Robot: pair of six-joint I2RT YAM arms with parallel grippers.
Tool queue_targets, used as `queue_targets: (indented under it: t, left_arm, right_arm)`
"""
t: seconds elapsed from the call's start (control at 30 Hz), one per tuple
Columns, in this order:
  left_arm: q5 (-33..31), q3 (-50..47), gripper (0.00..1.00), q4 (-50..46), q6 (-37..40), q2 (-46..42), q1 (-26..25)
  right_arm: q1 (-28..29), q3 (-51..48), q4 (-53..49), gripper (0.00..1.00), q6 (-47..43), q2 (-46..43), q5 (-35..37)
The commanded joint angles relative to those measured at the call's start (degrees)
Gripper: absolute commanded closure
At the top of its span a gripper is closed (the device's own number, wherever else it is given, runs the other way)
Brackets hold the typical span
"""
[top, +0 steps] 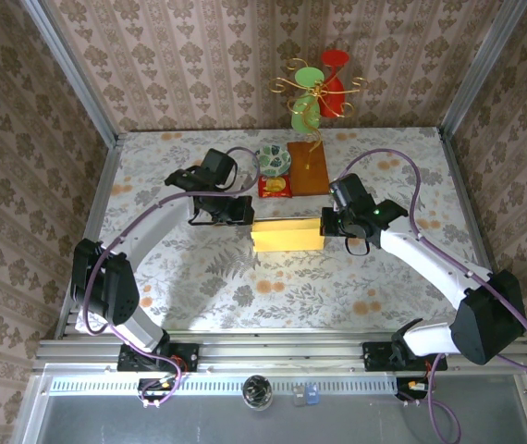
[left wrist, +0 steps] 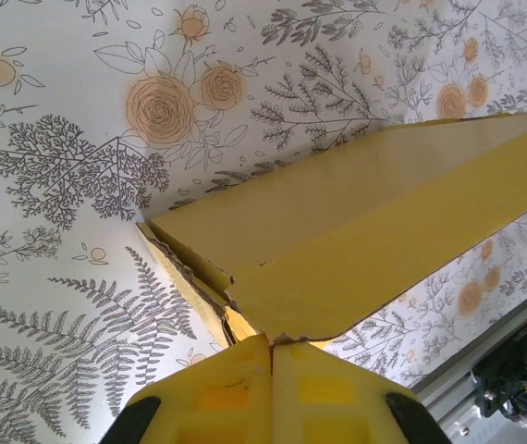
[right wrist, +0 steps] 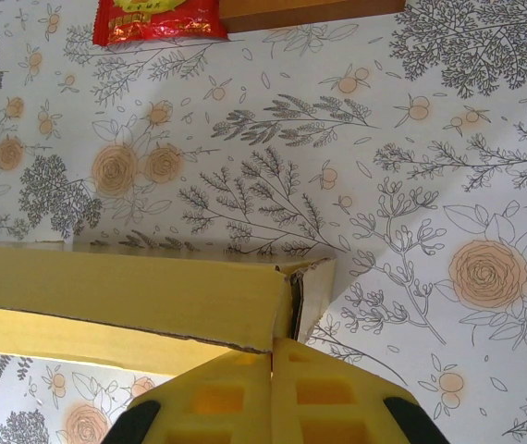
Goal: Fold the paper box
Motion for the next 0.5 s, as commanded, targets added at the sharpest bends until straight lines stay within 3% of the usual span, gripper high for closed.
queue_targets:
  t: [0.0,0.47]
  left_arm:
    - [5.0,-1.0,1.0,1.9,-1.8,0.4,-0.5]
    - [3.0,-5.4,1.0,3.9,1.3,-1.2,-0.3]
  right_arm:
    - [0.6,0.6,-0.9,1.0,1.1,1.2,-1.4]
    - [0.6,0.3,-0.4,1.0,0.9,1.2,-1.2]
